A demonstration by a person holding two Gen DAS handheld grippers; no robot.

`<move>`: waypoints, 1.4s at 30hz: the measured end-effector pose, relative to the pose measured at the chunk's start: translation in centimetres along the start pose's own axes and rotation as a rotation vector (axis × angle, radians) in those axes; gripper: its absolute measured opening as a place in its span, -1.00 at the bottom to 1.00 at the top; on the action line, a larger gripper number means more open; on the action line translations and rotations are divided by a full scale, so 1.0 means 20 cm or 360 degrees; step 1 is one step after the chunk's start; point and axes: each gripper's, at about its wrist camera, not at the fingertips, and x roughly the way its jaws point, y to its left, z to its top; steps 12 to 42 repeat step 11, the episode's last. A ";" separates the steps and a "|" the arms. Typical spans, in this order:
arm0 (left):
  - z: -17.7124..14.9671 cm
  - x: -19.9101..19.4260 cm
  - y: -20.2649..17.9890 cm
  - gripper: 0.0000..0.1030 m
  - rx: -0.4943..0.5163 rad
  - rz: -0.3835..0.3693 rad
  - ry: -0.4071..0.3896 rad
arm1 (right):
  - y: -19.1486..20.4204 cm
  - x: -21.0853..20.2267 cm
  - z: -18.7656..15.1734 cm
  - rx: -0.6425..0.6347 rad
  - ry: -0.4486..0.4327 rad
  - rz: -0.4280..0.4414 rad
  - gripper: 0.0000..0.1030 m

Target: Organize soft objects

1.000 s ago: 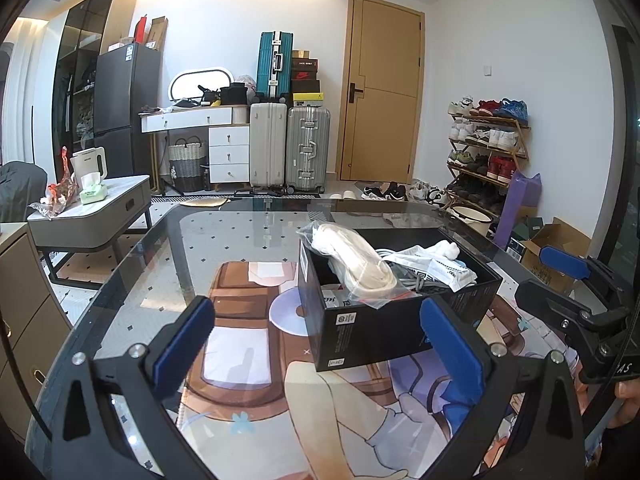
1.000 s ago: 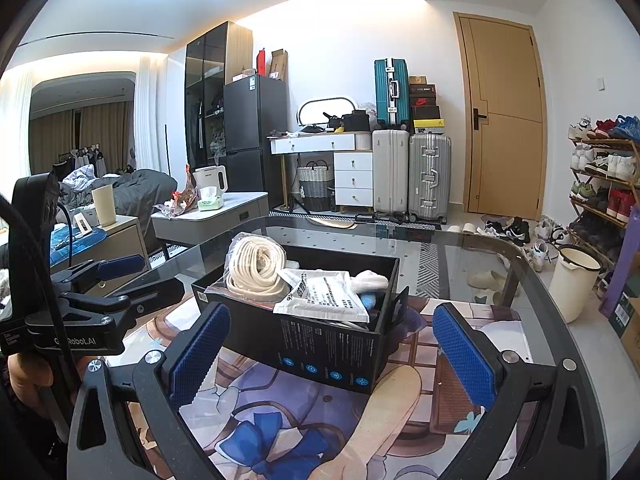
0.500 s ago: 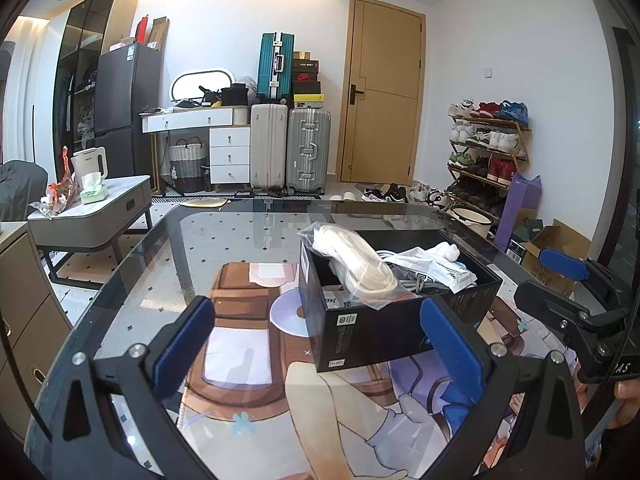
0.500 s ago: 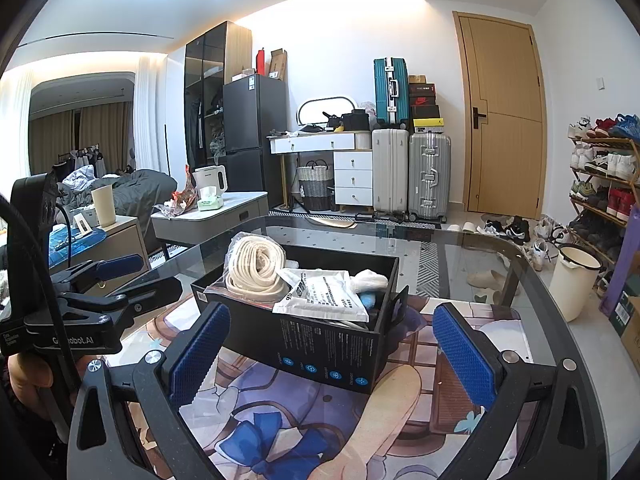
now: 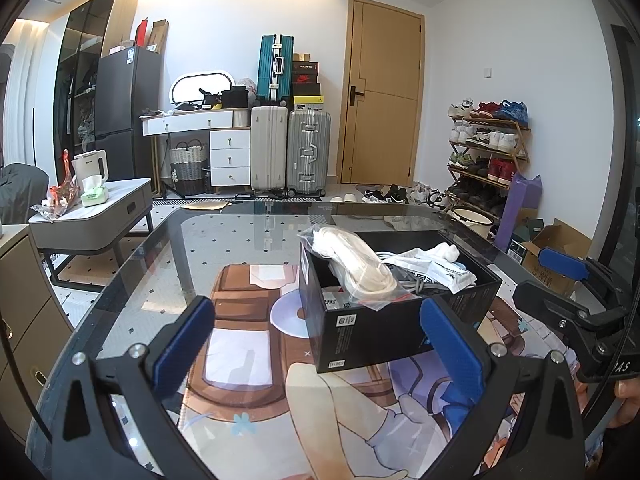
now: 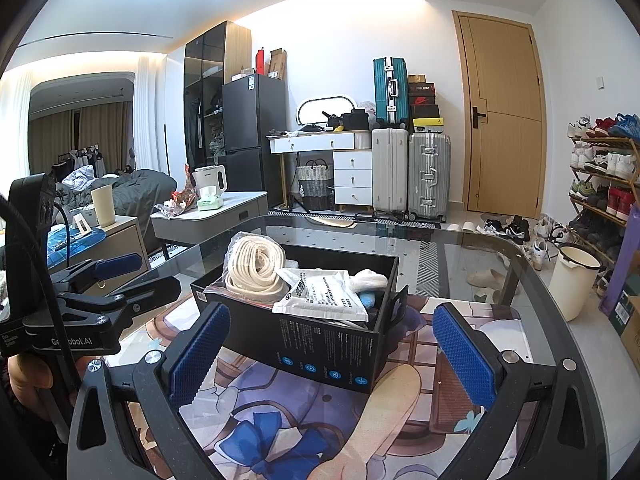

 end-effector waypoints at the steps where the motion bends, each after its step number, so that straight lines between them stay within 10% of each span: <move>1: 0.00 0.00 0.00 1.00 -0.0001 0.0000 0.0000 | 0.00 0.00 0.00 0.0000 0.0000 0.0000 0.99; 42: 0.02 -0.02 0.02 1.00 -0.0007 -0.0005 -0.0003 | 0.00 0.00 0.00 0.0002 0.0005 0.0001 0.99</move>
